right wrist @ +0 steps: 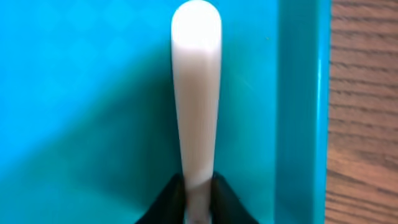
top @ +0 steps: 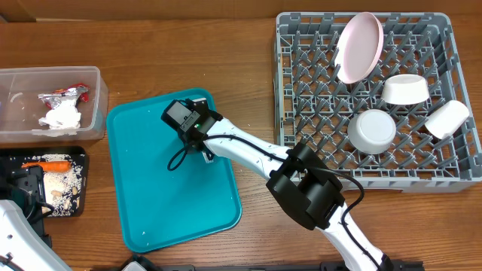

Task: Sort waste into correct bins and load items into the dishwasher rack
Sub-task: 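Grasp the white fork handle with the right gripper, then carry the fork into the rack's upper left and release it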

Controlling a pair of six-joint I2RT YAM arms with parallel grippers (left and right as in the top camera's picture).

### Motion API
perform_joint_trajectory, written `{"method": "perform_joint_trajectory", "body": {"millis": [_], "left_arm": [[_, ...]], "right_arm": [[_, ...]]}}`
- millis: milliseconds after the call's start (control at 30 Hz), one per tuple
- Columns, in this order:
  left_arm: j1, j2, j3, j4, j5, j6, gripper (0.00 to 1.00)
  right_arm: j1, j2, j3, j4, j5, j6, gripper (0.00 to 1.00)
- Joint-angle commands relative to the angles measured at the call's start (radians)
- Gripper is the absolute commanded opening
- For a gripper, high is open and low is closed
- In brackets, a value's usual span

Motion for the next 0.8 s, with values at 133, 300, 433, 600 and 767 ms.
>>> {"method": "perform_joint_trajectory", "body": {"millis": [133,300,433,600,767], "left_arm": [[0.005,-0.001,0.014,0.001,-0.001,-0.017,1.0],[0.005,-0.001,0.014,0.001,-0.001,-0.017,1.0],[0.005,-0.001,0.014,0.001,-0.001,-0.017,1.0],[0.005,-0.001,0.014,0.001,-0.001,-0.017,1.0],[0.005,-0.001,0.014,0.001,-0.001,-0.017,1.0]], "right_arm": [[-0.003,0.01,-0.036,-0.012,-0.038,0.002,0.04],[-0.003,0.01,-0.025,-0.026,-0.038,0.001,0.04],[-0.003,0.01,0.02,-0.069,-0.038,0.001,0.04],[-0.003,0.005,0.076,-0.114,-0.037,0.001,0.04],[-0.01,-0.016,0.122,-0.148,-0.038,-0.003,0.04]]}}
